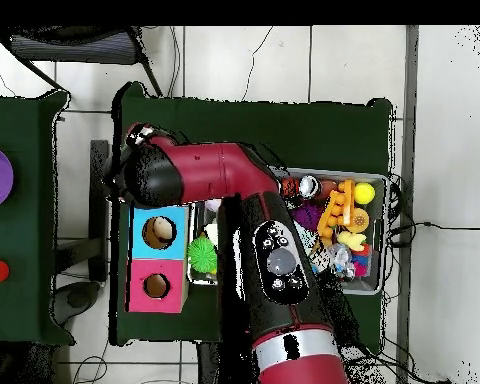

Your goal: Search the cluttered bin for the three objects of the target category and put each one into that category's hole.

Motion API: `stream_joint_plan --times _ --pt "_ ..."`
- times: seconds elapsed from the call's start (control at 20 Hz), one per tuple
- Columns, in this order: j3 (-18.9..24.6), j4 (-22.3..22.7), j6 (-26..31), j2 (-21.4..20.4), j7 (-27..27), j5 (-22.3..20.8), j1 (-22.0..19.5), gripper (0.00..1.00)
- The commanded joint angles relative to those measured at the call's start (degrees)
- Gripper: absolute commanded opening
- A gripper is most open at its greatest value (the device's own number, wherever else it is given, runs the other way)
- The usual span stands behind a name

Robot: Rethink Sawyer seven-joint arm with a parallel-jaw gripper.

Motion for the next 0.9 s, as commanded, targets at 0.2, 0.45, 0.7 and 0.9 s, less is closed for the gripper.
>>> stream_joint_plan --times 0.2,0.45,0.7,0.9 --pt "3.58 -1.15 11.35 1.41 -12.65 -4.72 -3.67 1.00" --pt "2.59 -0.50 14.17 0.68 -11.57 -5.61 -3.54 1.00" --pt "1.20 0.03 16.95 -1.30 -7.26 -4.94 -2.29 1.00" --pt "1.38 2.41 20.30 -3.79 -5.36 -3.25 -1.93 1.00"
